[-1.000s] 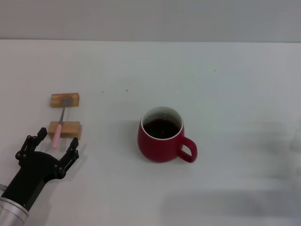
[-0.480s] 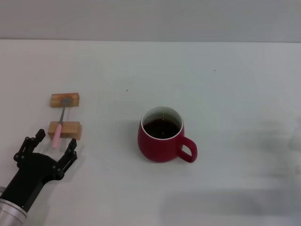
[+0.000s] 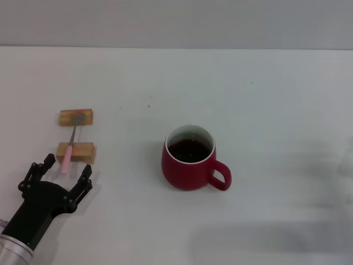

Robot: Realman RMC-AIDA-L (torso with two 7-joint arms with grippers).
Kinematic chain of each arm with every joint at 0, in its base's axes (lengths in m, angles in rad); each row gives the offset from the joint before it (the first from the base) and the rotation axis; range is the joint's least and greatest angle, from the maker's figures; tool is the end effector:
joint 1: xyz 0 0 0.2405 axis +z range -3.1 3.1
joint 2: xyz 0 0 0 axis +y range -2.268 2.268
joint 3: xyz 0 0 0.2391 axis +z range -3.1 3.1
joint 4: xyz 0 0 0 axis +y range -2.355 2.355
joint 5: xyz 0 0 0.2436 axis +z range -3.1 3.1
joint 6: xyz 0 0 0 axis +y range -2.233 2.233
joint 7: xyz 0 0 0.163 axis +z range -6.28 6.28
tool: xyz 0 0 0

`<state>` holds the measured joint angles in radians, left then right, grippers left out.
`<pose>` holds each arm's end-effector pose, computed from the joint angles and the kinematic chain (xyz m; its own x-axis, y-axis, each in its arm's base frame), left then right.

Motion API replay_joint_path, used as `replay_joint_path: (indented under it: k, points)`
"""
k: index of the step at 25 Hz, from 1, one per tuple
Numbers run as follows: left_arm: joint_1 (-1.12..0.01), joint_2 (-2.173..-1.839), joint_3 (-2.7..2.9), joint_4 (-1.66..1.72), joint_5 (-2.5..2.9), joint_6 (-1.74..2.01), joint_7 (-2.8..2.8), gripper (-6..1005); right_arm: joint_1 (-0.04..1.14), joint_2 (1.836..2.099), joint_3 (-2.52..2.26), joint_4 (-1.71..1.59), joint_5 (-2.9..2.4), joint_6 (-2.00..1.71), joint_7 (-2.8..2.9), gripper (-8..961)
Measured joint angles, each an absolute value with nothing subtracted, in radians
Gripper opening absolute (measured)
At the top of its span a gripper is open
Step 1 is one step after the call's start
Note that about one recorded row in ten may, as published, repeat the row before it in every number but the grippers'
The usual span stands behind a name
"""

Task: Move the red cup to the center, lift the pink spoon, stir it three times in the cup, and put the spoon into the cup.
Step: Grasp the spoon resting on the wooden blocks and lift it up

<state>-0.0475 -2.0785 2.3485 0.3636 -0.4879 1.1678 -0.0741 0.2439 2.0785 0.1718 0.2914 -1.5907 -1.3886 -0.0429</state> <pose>-0.3531 0.2325 -0.0918 0.7537 0.1133 0.6474 0.6434 -0.3283 -0.6915 0.3574 0.2660 -0.0487 0.7174 0.0375 -0.6957 -0.6950 -0.0304 -0.7184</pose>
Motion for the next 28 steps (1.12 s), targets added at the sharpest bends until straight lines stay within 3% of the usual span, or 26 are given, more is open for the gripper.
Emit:
replay_joint_path:
  k: [25,28]
  points:
    - [-0.055,-2.077,2.347,0.365,-0.488,1.159,-0.074,829,0.239,2.079,0.172,0.295,-1.591,-1.394,-0.043,0]
    - [-0.056,-2.077,2.348,0.364,-0.488,1.160,-0.074,765,0.239,2.079,0.172,0.294,-1.591,-1.399,-0.043,0]
